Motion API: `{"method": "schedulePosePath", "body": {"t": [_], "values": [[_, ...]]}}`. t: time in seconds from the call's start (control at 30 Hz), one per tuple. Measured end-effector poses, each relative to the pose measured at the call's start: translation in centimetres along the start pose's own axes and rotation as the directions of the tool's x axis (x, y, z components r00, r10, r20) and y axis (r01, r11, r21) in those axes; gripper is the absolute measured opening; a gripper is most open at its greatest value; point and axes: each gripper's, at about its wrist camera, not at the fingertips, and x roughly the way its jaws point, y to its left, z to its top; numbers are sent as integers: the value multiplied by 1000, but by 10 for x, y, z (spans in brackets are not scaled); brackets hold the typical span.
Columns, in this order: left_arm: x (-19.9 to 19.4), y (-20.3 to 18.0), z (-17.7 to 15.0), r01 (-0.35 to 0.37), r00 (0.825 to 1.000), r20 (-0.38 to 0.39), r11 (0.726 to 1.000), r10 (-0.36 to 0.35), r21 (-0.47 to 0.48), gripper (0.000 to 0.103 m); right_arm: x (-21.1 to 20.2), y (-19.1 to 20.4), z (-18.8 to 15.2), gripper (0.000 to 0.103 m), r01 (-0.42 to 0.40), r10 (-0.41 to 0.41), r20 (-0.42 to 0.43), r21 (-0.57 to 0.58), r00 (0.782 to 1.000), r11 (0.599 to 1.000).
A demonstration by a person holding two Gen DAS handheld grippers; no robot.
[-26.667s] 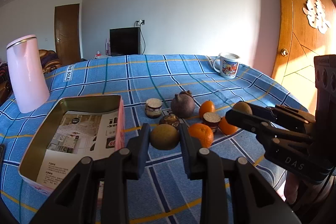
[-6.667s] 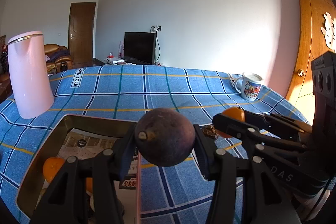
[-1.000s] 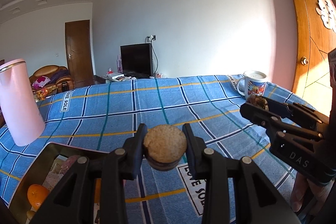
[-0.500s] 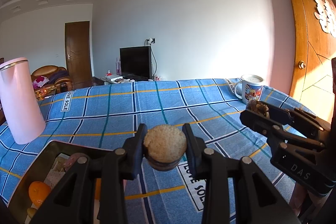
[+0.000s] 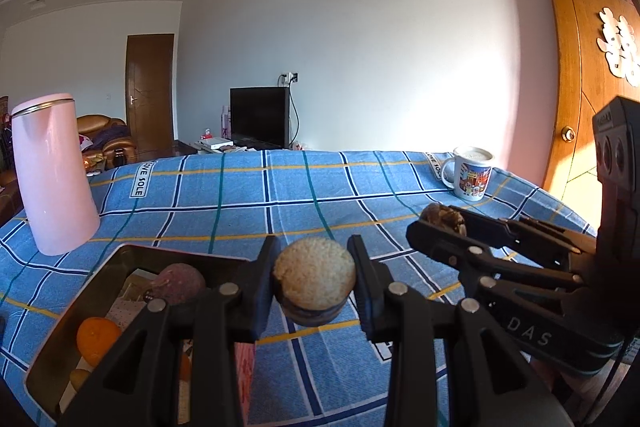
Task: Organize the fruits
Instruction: 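Lift the jar and brown fruit and carry them over the pink tin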
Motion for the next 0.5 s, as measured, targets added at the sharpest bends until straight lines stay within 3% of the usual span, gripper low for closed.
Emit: {"method": "schedulePosePath", "body": {"t": [0.27,0.5], "values": [[-28,28,1,-50,999,12,998,50,-27,36,8,40,13,40,-109,109,-15,-16,994,994],[-37,63,-3,-134,991,-5,989,134,-69,36,19,72,24,40,-173,172,-24,-44,985,984]]}}
